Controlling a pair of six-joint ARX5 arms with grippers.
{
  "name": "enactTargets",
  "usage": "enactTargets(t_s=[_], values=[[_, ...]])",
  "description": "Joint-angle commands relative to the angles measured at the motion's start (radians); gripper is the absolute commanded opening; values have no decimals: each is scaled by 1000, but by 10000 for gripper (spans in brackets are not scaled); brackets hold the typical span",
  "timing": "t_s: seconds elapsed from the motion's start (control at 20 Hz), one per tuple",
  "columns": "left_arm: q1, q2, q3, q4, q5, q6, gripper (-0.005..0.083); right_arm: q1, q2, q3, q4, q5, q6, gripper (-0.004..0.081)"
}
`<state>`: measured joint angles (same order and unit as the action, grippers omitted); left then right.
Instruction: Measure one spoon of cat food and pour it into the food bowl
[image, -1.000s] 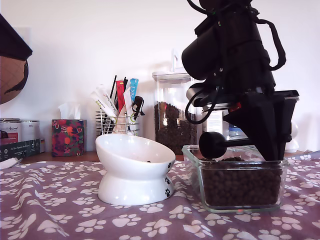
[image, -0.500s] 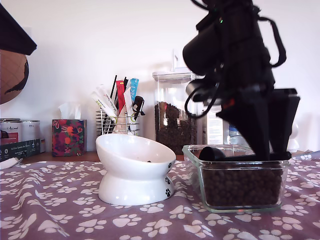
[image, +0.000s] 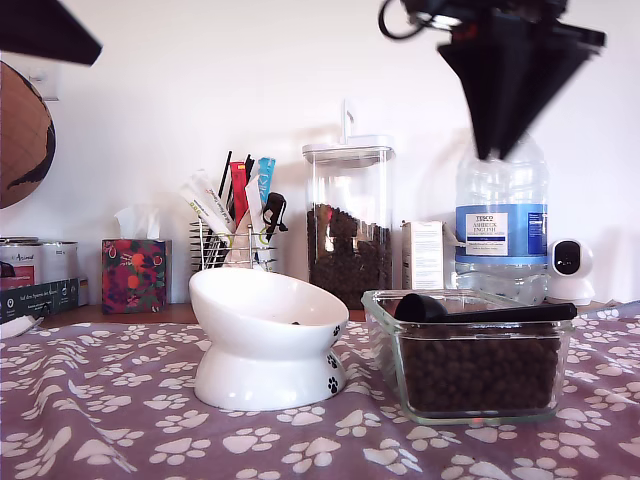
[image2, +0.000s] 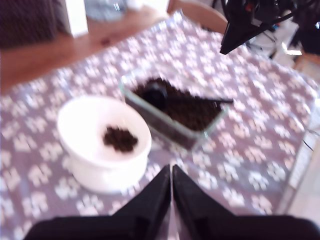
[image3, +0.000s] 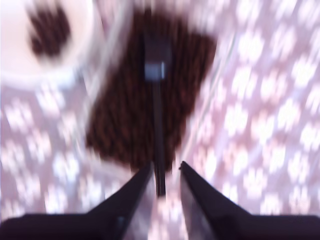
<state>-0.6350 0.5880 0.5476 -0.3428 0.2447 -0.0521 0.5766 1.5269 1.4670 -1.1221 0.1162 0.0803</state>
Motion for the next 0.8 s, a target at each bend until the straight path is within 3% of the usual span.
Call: enactTargets(t_s=[0.0, 0.1, 0.3, 0.55, 0.75], values=[[2, 40, 6, 52, -37, 11, -22, -2, -10, -2, 97, 25, -10, -10], [16, 83, 6, 126, -48, 19, -22, -4, -25, -21, 209, 52, -48, -10], [51, 147, 6, 278, -56, 30, -22, -12, -71, -158, 564, 46, -138, -10], [88, 151, 6, 336, -138, 31, -22, -92, -196, -466, 1082, -61, -177, -10], [116, 142, -4, 340, -148, 38, -22, -200, -378, -714, 1286, -130, -193, -10]])
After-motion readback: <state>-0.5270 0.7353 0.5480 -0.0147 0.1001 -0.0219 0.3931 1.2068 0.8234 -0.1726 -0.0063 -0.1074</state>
